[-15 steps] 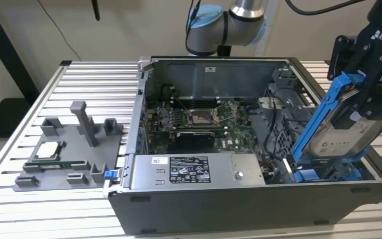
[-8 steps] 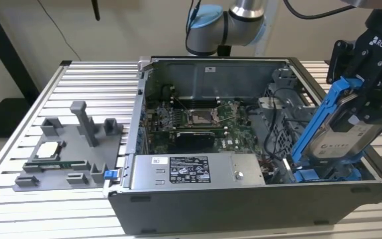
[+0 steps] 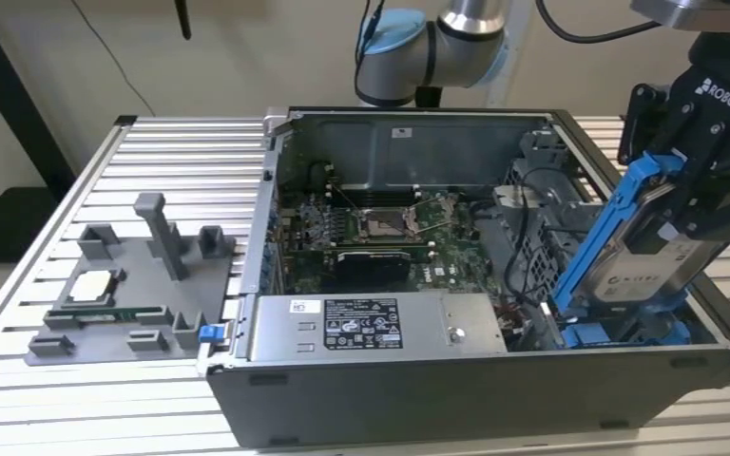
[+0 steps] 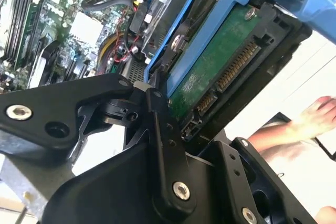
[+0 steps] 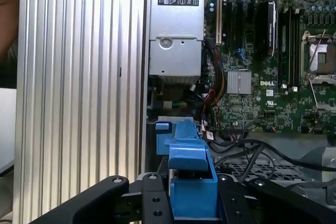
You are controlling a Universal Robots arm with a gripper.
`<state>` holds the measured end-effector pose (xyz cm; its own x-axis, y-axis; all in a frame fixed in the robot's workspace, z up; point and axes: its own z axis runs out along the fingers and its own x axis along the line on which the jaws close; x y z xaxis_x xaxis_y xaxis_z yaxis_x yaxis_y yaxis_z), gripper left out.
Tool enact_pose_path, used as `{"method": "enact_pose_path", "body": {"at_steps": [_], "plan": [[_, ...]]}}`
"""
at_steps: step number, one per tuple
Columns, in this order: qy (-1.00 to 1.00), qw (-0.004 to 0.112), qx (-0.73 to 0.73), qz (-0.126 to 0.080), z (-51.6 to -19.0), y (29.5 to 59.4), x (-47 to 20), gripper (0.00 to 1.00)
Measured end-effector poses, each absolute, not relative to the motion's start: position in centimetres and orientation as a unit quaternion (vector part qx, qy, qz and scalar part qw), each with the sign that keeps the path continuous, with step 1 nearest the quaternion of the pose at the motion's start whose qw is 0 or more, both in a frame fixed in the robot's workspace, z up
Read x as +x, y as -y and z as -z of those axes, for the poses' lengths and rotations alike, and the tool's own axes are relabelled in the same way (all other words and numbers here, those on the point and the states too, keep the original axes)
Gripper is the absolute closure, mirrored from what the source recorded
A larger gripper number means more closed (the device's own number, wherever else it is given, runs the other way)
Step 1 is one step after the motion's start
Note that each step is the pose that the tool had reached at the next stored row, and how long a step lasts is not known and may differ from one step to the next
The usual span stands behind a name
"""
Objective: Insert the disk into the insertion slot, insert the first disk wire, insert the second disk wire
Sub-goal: 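Insert the disk into the insertion slot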
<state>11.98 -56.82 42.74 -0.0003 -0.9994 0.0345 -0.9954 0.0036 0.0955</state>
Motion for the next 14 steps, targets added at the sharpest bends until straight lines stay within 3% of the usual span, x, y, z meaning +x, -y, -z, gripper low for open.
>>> {"method": "enact_pose_path", "body": {"at_steps": [14], "plan": [[0.706,0.047,0.706,0.023,-41.2,56.3,12.5,1.0]]}}
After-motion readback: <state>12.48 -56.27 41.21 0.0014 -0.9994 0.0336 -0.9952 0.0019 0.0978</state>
